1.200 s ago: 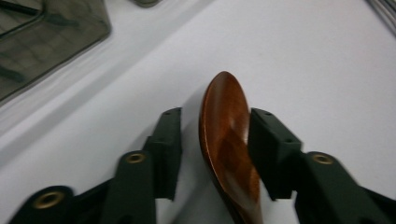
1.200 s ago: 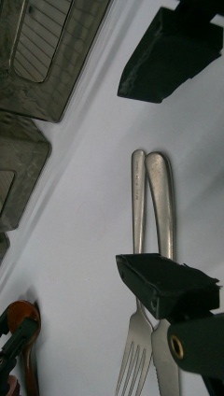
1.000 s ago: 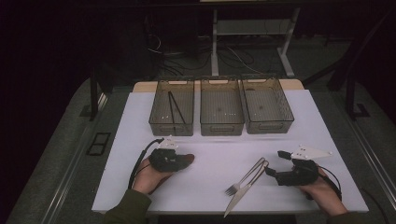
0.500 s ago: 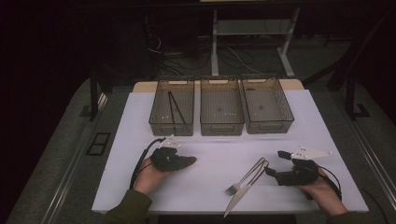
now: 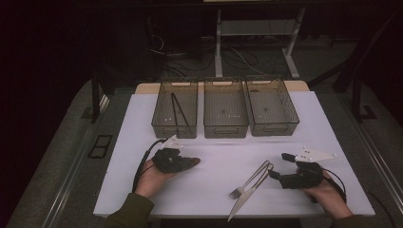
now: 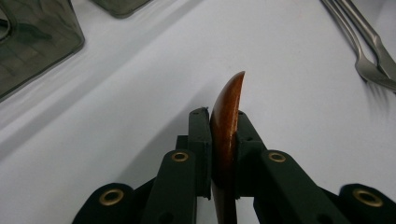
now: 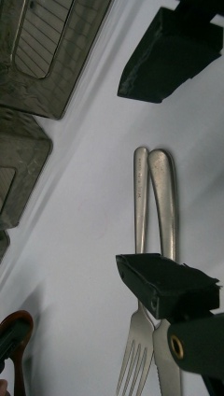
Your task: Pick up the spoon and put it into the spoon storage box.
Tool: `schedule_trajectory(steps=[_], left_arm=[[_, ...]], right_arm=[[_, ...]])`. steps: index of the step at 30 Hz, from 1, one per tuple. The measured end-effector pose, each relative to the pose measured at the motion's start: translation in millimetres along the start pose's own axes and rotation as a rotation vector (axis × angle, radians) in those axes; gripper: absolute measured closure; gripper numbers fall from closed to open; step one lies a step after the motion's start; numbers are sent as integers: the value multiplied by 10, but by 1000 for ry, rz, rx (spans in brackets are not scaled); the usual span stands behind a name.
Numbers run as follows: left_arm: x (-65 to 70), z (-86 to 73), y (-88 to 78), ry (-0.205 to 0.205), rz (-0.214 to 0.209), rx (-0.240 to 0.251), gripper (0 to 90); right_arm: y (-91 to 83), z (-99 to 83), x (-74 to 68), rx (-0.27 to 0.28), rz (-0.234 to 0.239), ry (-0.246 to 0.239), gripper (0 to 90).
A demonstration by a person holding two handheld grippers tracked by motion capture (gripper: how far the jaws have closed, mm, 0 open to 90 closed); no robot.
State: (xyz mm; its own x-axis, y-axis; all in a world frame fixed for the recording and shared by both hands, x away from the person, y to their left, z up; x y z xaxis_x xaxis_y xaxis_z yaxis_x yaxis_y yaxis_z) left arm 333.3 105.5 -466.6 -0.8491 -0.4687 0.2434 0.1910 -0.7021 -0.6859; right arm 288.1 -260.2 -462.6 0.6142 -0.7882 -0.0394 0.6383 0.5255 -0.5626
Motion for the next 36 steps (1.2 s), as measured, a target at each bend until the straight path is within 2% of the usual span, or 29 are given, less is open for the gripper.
schedule_trajectory(steps=[3,9,14,21,36], left_arm=[[-11,32,-20,7,2,4,804],[-21,97,-61,-8,5,20,804],[-30,182,-74,-4,4,14,804],[-41,399,-112,26,1,16,804],[-91,929,-140,51,-20,76,804]], right_arm=[[-1,4,4,3,0,4,151],[-10,5,2,8,1,12,151],[-23,8,12,15,5,20,151],[-21,6,2,16,12,22,151],[-29,6,2,21,13,30,151]])
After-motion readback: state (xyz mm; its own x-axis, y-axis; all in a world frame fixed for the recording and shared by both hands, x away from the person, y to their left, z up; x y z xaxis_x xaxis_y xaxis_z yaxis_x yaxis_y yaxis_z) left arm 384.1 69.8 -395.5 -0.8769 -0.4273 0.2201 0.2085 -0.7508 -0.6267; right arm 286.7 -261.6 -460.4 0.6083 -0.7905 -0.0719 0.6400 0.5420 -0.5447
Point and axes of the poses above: each handheld gripper's, and its own axes: y roughly forward along the jaws, z roughly out of its top, x roughly to its right, the point moved 5 cm from there along y, roughly forward along the jaws, and after that the axes turned 6 degrees about -z, right-handed, at the moved point
